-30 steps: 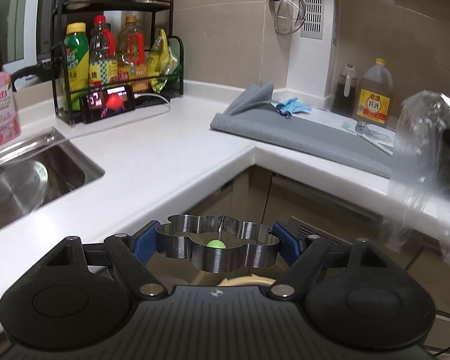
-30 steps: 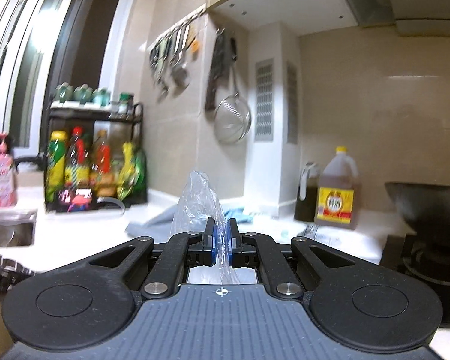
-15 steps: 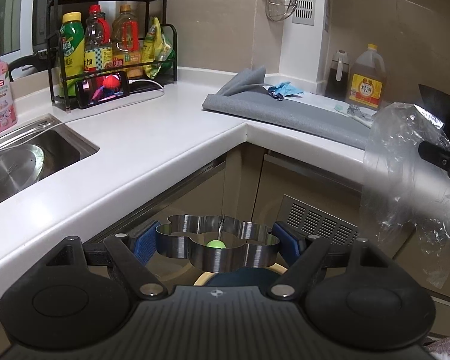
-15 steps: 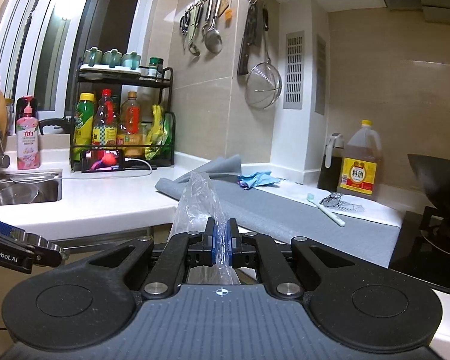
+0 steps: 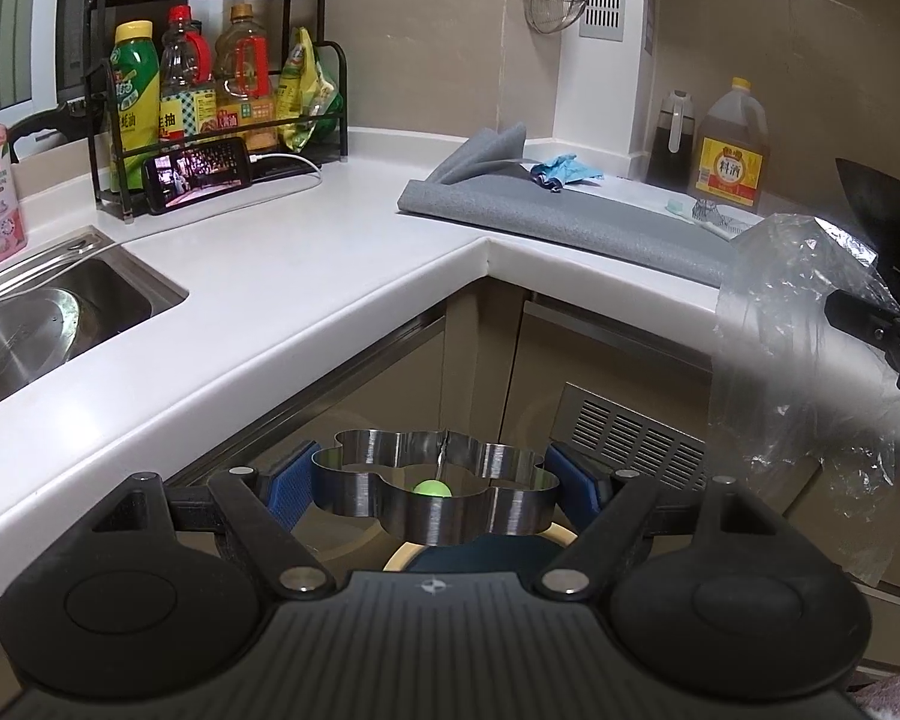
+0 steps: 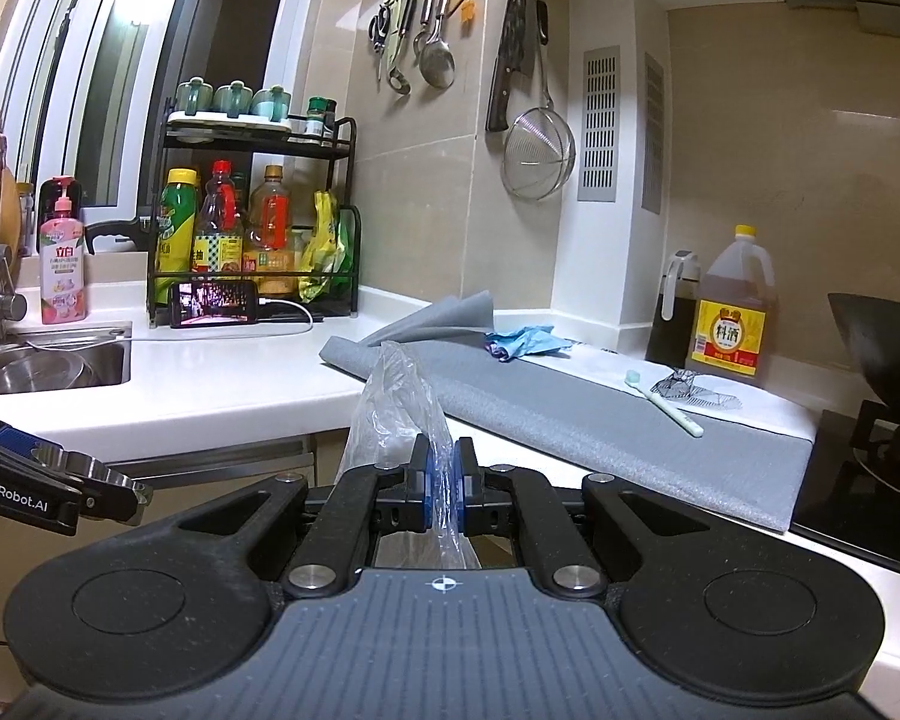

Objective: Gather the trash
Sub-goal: 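Carry the egg ring and plastic bag down into the cabinet over the bin with both tools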

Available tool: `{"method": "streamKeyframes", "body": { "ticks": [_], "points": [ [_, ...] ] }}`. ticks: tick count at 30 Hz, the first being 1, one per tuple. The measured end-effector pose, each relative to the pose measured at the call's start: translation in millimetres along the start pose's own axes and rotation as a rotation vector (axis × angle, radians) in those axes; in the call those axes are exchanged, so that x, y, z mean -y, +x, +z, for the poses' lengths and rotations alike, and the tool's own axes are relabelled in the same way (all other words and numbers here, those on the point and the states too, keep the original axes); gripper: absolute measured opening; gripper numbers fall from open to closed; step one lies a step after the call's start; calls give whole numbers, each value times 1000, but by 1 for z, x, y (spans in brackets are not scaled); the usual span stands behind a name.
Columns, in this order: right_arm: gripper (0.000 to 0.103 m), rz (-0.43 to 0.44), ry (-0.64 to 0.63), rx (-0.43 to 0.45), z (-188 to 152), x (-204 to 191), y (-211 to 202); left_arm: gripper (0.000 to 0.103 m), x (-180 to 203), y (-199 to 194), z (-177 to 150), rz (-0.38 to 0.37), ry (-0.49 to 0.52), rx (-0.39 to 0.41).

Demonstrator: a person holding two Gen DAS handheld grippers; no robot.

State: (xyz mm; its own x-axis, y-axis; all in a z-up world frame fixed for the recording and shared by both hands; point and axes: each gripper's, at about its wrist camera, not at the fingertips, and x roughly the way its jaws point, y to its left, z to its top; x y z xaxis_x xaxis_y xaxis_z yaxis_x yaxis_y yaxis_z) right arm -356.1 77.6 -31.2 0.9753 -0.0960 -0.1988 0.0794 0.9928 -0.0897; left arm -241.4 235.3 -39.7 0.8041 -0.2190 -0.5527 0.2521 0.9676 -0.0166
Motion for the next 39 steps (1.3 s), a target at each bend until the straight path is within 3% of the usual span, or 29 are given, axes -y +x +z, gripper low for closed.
{"method": "streamKeyframes", "body": {
  "ticks": [23,39],
  "points": [
    [7,18,-13,-61,-8,-6,19,85,1,19,-2,-9,-14,-50],
    [7,40,-14,-155,-21,-9,44,85,8,48,-7,-30,-20,-143]
  ]
}}
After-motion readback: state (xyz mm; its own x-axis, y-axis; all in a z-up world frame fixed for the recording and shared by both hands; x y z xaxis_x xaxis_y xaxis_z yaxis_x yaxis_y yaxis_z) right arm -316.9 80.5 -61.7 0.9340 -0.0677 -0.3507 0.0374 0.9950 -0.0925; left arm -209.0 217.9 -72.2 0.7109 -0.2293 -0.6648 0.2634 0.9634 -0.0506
